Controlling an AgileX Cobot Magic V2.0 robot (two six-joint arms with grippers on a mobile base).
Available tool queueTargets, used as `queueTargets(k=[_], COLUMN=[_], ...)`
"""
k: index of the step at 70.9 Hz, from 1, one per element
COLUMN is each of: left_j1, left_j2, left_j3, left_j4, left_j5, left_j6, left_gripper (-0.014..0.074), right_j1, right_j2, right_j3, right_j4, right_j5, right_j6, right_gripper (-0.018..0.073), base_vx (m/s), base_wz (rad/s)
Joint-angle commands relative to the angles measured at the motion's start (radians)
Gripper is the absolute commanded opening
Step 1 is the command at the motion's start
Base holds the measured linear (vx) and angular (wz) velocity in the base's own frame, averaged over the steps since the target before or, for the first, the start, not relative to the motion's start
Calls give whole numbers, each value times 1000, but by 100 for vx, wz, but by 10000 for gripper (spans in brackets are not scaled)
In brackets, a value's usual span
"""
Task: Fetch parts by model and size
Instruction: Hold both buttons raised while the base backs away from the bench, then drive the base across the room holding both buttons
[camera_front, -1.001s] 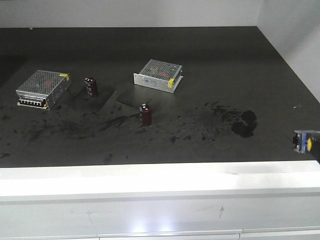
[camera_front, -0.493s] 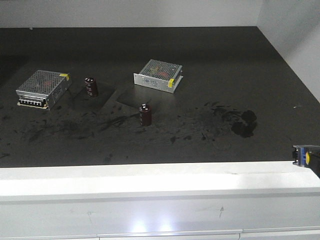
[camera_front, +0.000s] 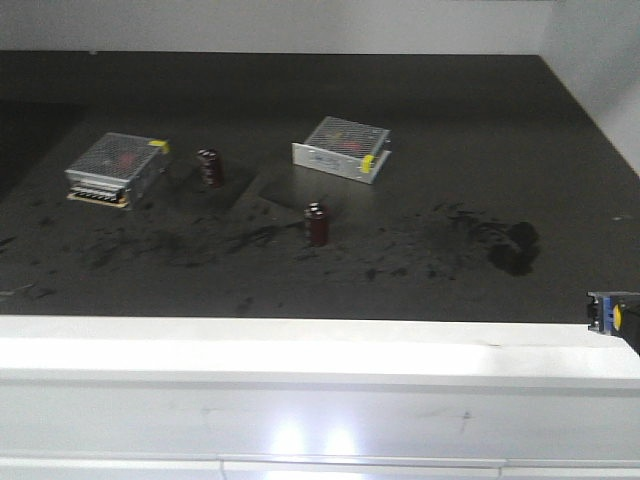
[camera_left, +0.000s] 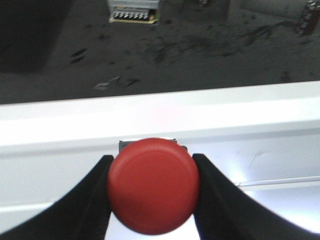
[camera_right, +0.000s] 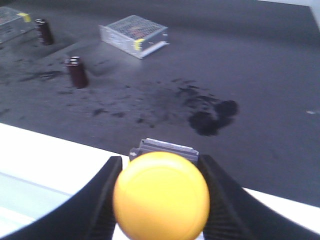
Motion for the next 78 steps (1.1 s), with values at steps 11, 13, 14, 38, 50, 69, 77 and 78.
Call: queueTargets(k=[11,13,14,38,50,69,77,78], left_j1=[-2,-2,-2,-2,-2,-2,-2,-2], left_j2=[11,11,11,11,11,11,11,11], left_j3=[-27,-27,-27,-27,-27,-27,-27,-27], left_j4=[2,2,2,2,2,2,2,2], left_j5=[-67,-67,-67,-67,-67,-67,-67,-67], left_j6=[0,0,0,0,0,0,0,0], left_gripper=[-6,-6,-6,-6,-6,-6,-6,-6], right_j1=[-3,-3,-3,-3,-3,-3,-3,-3], right_j2=[4,4,4,4,4,4,4,4], right_j3=[-29,-29,-29,-29,-29,-29,-29,-29], right_j4=[-7,-7,-7,-7,-7,-7,-7,-7], right_j5=[-77,-77,-77,-77,-77,-77,-77,-77], right_j6=[-10,-10,-10,-10,-10,-10,-10,-10], right_gripper=[-8,-8,-8,-8,-8,-8,-8,-8], base_vx=[-10,-13,-13,-16,-17,-15,-11,-9], base_wz=[53,65,67,65,63,63,68,75])
